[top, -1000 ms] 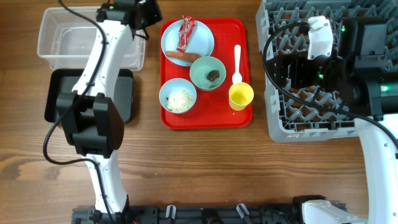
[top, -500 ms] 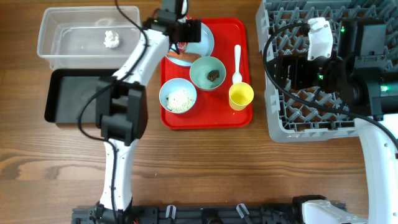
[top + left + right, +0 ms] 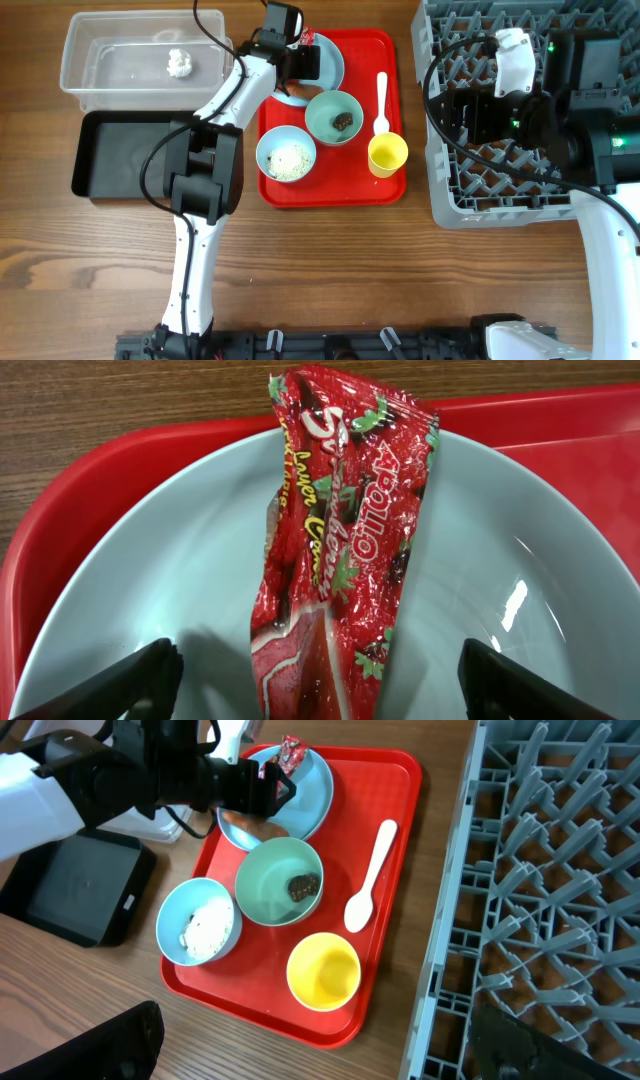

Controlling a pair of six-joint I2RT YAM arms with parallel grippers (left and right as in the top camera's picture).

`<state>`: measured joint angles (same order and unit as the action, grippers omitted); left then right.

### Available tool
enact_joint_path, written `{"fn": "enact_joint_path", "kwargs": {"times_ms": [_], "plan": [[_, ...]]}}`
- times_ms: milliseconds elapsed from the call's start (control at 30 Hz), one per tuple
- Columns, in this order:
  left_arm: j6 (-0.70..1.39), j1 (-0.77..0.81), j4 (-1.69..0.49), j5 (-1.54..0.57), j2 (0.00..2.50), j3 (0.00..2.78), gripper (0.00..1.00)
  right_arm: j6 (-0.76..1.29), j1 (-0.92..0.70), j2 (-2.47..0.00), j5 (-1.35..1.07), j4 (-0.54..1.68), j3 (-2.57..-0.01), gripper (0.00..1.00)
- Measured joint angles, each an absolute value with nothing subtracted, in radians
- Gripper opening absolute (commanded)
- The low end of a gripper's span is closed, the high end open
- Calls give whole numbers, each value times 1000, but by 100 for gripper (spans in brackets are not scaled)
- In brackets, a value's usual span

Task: Sort waste into correct bins and load items into the dishwasher rack
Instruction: 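Lift the red wrapper and drop it into the clear bin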

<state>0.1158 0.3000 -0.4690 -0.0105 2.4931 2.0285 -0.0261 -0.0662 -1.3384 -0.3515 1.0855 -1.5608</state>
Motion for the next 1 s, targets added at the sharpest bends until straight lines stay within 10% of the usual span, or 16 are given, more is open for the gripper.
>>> {"fn": "enact_joint_path", "kwargs": {"times_ms": [167,1000], "plan": [[115,300,-473,-8,2495,2028,4,-26,-66,-1338,-352,1085,-1561,100],[274,203,-833,86,2043,2040,4,-26,-66,-1338,-352,1085,-1561,100]]}}
